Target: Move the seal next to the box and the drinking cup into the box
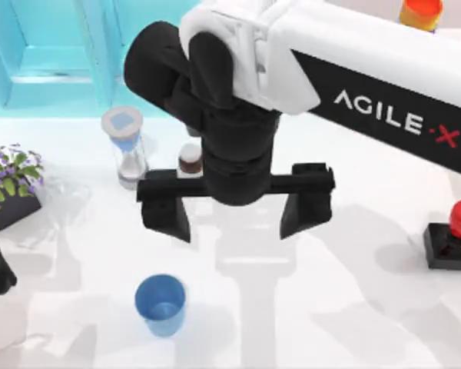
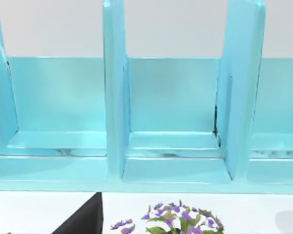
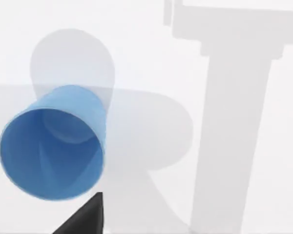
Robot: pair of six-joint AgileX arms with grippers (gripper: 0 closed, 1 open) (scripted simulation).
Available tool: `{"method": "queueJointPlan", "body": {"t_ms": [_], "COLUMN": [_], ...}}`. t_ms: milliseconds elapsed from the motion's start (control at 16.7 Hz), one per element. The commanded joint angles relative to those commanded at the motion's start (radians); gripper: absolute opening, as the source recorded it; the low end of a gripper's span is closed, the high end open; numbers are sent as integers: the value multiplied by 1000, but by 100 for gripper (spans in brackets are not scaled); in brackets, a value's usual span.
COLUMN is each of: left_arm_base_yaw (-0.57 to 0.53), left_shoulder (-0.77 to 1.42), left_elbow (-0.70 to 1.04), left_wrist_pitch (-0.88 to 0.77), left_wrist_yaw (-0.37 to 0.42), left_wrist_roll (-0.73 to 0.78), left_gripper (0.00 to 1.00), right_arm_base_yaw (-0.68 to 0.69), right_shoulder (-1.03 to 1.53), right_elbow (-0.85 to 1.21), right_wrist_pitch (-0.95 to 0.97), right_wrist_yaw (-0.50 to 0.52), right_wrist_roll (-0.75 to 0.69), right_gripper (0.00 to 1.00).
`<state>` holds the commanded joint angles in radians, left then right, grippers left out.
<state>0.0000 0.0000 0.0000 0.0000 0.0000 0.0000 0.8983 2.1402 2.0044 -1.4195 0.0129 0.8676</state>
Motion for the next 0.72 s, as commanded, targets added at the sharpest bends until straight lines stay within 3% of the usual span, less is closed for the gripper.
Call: {"method": "queueJointPlan", "body": {"t_ms": [360, 720], "left_arm_base_yaw": [0, 0], "left_shoulder": [0, 0], "left_elbow": [0, 0], "left_wrist_pitch": [0, 0], "left_wrist_yaw": [0, 0], "left_wrist_roll": [0, 0], "left_gripper": [100, 100], "right_arm_base_yaw": [104, 110], "right_shoulder": [117, 135], "right_elbow": [76, 87], "right_wrist_pitch": [32, 32], "right_wrist_yaw": [-8, -9], "right_wrist_roll": [147, 164], "right_gripper": [100, 100]}}
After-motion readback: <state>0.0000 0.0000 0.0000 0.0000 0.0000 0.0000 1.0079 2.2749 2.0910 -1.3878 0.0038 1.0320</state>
